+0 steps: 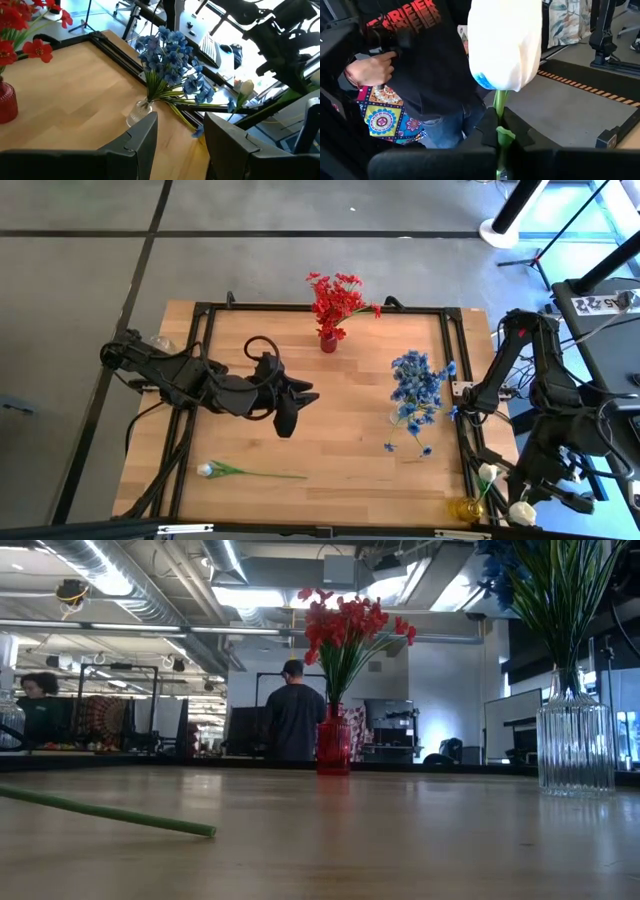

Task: Sort flowers into vase by color
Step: Put the top white flower into the yellow vase

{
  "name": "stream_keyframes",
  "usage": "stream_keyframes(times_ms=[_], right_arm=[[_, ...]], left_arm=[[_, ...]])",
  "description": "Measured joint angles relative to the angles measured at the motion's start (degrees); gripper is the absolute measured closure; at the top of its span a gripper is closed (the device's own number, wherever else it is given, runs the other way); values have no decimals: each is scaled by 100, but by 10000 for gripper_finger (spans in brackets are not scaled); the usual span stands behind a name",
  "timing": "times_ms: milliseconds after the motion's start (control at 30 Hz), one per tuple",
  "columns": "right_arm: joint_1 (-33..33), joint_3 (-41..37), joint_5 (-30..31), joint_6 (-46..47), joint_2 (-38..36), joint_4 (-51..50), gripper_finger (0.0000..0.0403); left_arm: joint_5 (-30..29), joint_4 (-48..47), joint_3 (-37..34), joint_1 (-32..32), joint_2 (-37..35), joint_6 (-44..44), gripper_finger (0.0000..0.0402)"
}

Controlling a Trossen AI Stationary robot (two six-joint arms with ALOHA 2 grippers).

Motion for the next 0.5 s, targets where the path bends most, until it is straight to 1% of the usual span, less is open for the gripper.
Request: stream_keyframes(times_ms=[167, 400, 500], right_arm=[[-9, 0, 11, -21, -4, -26, 401], [-11, 0, 63, 6, -2, -436, 401], [-11, 0, 10, 301, 17, -828, 400]], left_arm=[[79, -4, 0, -18, 0, -60, 246], [149, -436, -2, -137, 126, -821, 246], [295, -713, -2, -203, 247, -1194, 247]])
